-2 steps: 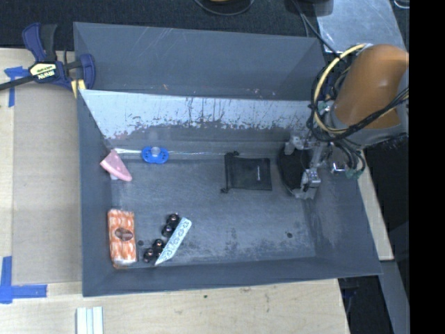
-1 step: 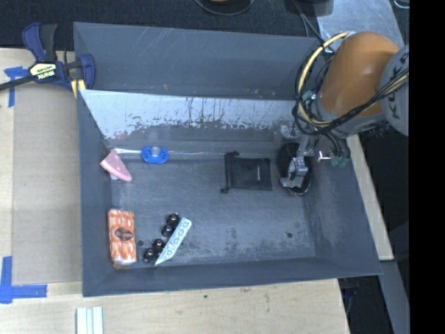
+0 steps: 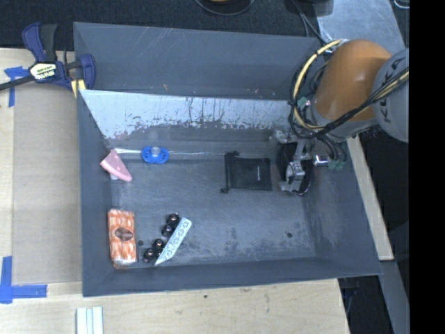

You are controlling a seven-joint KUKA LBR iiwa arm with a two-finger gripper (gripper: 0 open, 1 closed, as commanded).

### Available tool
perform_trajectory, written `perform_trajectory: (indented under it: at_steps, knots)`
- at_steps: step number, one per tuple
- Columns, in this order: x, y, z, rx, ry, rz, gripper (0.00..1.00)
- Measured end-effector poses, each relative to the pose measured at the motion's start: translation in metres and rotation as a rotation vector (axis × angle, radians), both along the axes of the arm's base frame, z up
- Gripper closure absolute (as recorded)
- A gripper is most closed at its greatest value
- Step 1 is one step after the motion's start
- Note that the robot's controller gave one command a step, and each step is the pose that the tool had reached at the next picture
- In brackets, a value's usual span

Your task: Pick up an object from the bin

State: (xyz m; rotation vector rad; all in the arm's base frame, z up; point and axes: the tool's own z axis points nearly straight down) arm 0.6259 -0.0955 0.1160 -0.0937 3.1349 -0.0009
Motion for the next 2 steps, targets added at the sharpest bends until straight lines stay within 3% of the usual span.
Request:
perform_trajectory:
  at_steps: [1,2]
  knots:
    - [0.001,0.054,-0.048,-0.001,-0.001,0.044,0.00]
    - [-0.004,0.042,-0.044,0.001,-0.004,-0.184,1.00]
